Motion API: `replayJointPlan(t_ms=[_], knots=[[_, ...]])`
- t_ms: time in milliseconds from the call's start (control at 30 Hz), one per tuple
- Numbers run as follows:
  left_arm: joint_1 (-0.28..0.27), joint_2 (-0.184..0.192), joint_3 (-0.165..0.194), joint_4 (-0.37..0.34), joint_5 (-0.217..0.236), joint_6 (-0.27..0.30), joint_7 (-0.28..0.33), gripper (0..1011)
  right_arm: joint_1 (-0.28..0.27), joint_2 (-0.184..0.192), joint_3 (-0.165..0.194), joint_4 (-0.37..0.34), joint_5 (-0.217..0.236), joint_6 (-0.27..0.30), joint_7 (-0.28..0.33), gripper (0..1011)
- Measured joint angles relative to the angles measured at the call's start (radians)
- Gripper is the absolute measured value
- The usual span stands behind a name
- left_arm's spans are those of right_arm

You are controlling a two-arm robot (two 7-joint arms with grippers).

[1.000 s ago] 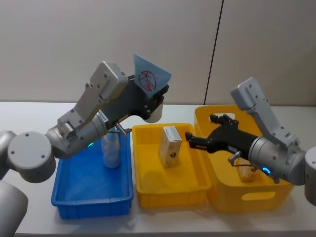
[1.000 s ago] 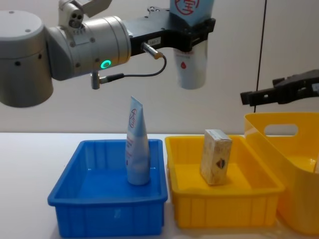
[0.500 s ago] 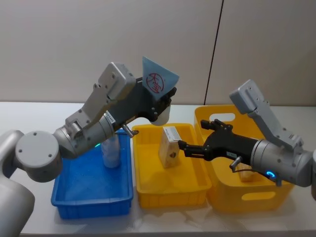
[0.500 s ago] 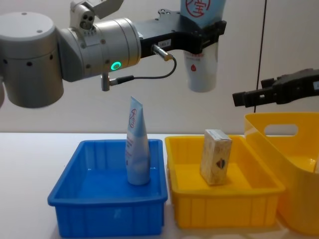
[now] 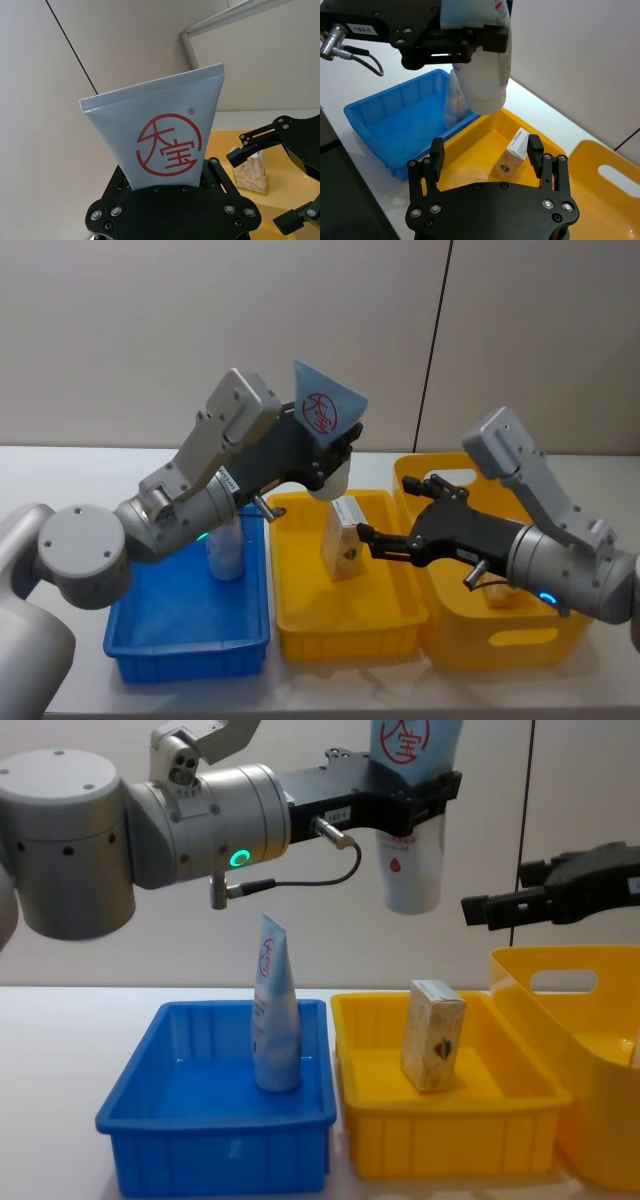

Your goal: Bimanual collaborative sorting of washing and personal care products

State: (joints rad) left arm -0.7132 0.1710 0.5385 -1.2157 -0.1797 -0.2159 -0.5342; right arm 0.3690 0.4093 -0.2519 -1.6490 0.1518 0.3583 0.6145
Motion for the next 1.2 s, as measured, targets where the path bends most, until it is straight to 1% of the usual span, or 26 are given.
replayJointPlan(t_ms=[200,267,500,833,1200], knots=[[-0.002,0.001,0.005,0.002,-0.004,0.004,-0.003,364,-0.004,0.003,-0.017,0.002,-0.027,-0.059,-0.020,1004],[-0.002,0.002,0.007,0.000,-0.005,0.006,-0.003,363,-0.003,0.002,-0.027,0.009,-0.041,-0.088,-0.033,1003],[0.002,0.006,0.010,-0.014,-0.005,0.015,-0.001,363,0.005,-0.011,-0.049,0.038,-0.069,-0.137,-0.066,1003],[0.010,0.012,0.012,-0.033,-0.009,0.021,0.000,364,0.021,-0.036,-0.074,0.086,-0.089,-0.179,-0.106,1003],[0.011,0.011,0.019,-0.036,-0.024,0.016,-0.011,363,0.039,-0.060,-0.094,0.124,-0.091,-0.194,-0.129,1003]])
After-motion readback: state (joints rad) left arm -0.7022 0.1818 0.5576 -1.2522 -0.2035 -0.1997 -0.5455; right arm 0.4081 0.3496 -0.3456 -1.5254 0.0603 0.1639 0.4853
